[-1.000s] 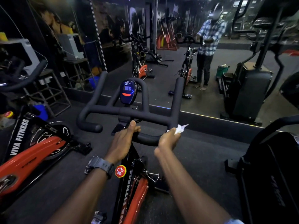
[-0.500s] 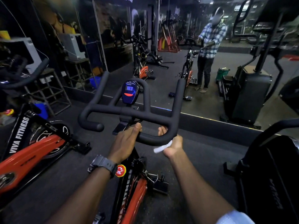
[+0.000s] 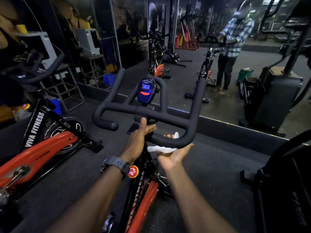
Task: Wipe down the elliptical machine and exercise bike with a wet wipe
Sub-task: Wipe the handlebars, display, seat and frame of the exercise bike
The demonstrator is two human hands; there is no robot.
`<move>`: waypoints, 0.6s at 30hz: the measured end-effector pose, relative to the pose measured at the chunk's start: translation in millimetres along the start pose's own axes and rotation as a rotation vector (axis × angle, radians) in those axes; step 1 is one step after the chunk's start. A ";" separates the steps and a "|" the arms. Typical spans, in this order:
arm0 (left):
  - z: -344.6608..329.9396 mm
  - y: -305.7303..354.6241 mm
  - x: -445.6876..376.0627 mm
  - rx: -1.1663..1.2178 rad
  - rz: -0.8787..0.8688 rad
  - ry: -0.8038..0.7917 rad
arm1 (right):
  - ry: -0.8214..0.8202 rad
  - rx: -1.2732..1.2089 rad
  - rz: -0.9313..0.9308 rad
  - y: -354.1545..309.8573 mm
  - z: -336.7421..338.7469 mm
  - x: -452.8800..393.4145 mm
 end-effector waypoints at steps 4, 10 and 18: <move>-2.1 -10.2 0.0 0.152 0.036 0.069 | -0.011 0.010 0.020 38.2 -6.0 4.1; 0.1 -13.0 1.6 0.136 0.048 0.078 | -0.109 0.002 0.005 6.6 2.9 17.1; 1.2 -20.7 0.7 0.129 0.063 0.048 | -0.181 0.024 -0.107 41.9 -12.2 26.2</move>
Point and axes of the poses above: each hand's wrist, its own x-axis away from the middle knuckle, its own z-axis out of the back of the hand, y = z × x, the point moved 7 cm from there along -x, towards the middle knuckle, and after that the axes turned 14 degrees about -z, right-handed, at the moved point
